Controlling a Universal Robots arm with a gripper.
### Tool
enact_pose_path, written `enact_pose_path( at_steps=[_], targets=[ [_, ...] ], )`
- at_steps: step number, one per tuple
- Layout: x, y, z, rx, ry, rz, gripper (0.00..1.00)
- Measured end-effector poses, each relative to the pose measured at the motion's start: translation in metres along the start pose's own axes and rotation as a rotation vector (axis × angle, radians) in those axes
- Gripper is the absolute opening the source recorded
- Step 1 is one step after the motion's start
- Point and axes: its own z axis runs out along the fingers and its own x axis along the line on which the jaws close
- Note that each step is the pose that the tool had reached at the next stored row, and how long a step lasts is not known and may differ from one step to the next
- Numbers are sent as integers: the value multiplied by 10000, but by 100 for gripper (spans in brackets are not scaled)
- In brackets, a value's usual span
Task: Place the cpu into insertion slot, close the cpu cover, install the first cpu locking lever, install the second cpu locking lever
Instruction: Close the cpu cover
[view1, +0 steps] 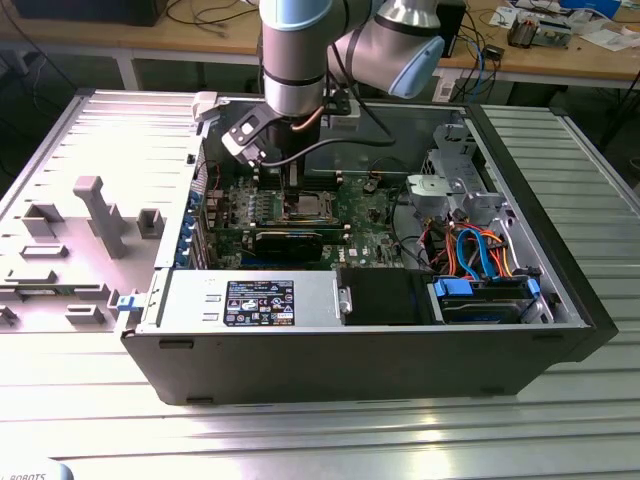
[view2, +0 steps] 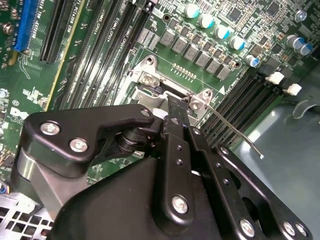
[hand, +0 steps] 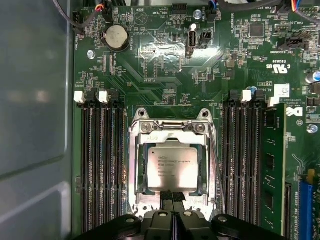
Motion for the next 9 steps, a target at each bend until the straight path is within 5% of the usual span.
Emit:
enact_pose_path(
  at_steps=[4, 9],
  targets=[
    [-2, -1, 61, 1, 16, -16, 11],
    [-2, 0, 66, 3, 15, -17, 11]
  ],
)
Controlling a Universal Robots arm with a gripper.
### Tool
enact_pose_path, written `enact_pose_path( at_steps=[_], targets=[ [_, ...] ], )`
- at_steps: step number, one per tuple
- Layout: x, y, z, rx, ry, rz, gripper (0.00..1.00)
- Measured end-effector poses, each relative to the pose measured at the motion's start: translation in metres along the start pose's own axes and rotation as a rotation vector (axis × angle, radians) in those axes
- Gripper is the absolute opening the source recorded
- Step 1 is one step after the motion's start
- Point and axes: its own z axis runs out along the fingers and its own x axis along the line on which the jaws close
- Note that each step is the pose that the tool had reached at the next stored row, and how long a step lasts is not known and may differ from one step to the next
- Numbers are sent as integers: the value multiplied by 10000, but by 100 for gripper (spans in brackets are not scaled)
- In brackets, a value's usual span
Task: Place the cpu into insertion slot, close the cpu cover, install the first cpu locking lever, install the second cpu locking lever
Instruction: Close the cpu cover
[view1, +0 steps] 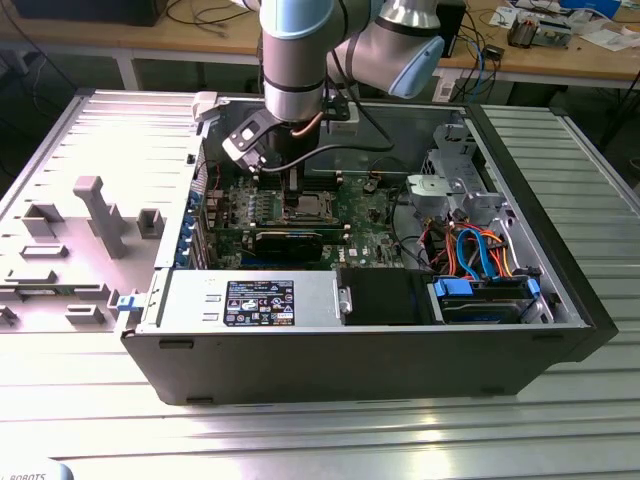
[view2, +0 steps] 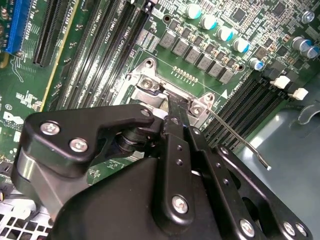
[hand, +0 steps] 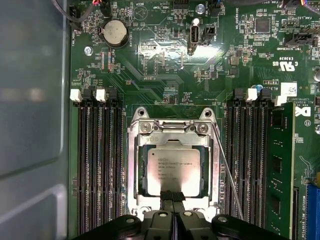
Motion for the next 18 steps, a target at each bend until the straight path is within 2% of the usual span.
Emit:
enact_pose_path(
  at_steps=[4, 7, 13, 16, 18],
  targets=[
    [3, 0, -68, 2, 1, 1, 11],
    [2, 0, -59, 2, 2, -1, 11],
    [-1, -1, 8, 9, 4, -3, 11],
    [0, -1, 0, 7, 8, -3, 11],
    [1, -1, -39, 8, 7, -3, 11]
  ],
)
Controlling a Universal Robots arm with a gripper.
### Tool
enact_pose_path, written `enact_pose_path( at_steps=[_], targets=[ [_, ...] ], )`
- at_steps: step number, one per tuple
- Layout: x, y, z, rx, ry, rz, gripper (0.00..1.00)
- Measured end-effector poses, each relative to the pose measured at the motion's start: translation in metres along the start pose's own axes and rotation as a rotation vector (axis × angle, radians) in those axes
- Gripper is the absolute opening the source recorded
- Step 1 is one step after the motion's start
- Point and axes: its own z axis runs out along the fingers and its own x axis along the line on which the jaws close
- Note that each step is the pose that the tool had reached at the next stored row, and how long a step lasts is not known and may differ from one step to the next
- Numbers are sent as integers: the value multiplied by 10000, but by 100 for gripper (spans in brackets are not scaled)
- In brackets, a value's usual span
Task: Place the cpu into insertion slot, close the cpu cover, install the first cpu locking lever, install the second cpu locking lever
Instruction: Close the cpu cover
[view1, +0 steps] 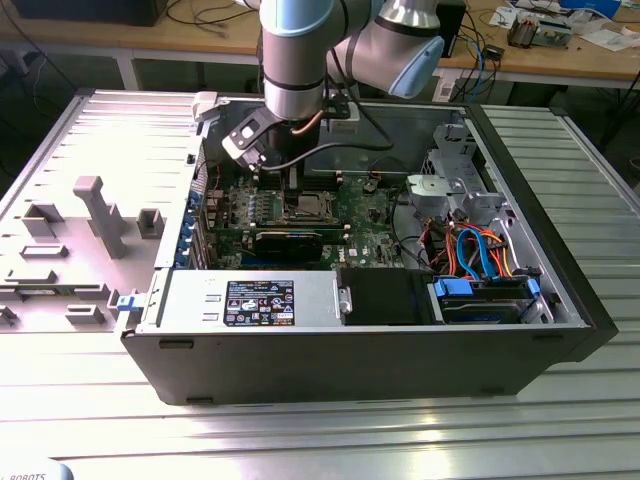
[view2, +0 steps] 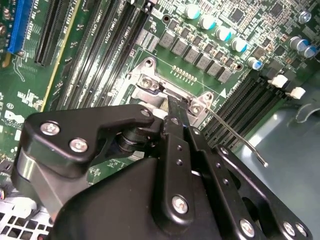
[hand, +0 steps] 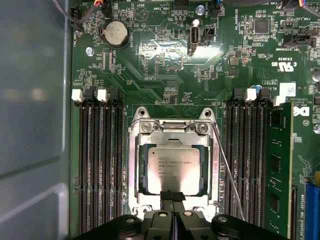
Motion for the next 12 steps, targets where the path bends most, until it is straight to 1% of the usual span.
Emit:
enact_pose_path(
  at_steps=[1, 2, 3, 5, 6, 8, 9, 10, 12],
  targets=[
    [0, 2, 0, -1, 2, -1, 11],
    [0, 20, 0, 0, 5, -2, 11],
    [-1, 58, -1, 5, 4, 0, 11],
    [-2, 109, 0, 9, 5, 0, 11],
    [-3, 156, 0, 10, 5, 1, 11],
    [-4, 199, 0, 11, 6, -1, 11],
    [-4, 233, 0, 11, 4, 0, 11],
    [-5, 248, -1, 11, 4, 0, 11],
    [-4, 250, 0, 11, 5, 1, 11]
  ],
)
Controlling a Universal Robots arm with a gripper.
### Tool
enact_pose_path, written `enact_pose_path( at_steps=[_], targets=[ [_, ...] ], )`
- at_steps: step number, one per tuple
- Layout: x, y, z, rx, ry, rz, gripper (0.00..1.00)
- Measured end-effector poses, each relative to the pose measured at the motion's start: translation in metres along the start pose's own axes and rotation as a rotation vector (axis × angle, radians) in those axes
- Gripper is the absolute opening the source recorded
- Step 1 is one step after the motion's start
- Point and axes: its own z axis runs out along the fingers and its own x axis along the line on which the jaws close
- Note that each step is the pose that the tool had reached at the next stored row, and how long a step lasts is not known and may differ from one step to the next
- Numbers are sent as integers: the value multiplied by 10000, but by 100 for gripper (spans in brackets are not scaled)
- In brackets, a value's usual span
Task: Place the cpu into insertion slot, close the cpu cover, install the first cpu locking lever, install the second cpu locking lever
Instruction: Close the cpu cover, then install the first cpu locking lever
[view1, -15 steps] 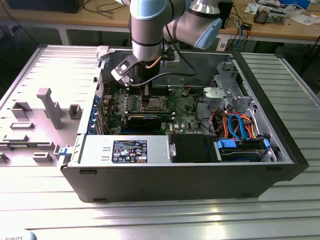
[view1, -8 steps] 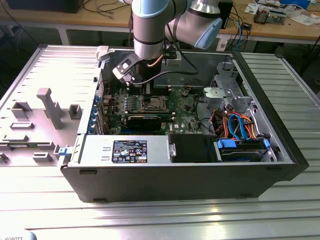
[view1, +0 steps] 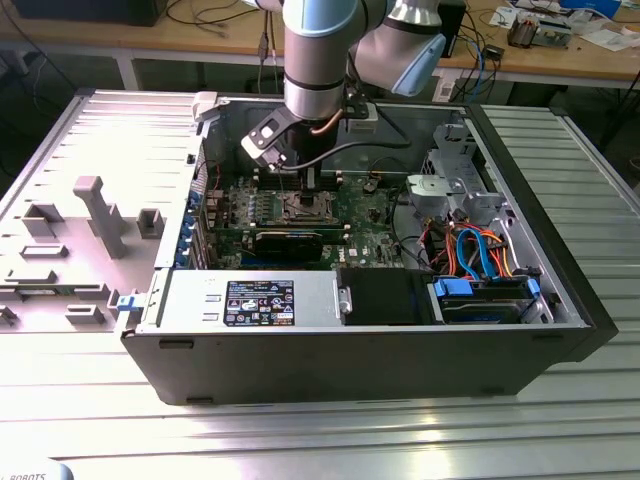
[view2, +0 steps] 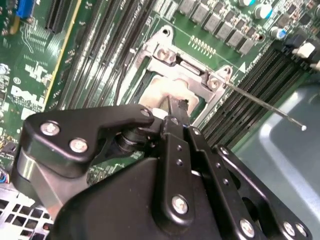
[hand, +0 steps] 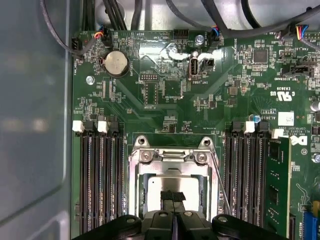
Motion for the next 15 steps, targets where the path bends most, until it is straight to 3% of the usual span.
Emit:
enact_pose_path(
  at_steps=[12, 15],
  targets=[
    [0, 22, -1, 0, 0, -1, 11],
    [1, 21, -44, 0, 0, 0, 11]
  ],
)
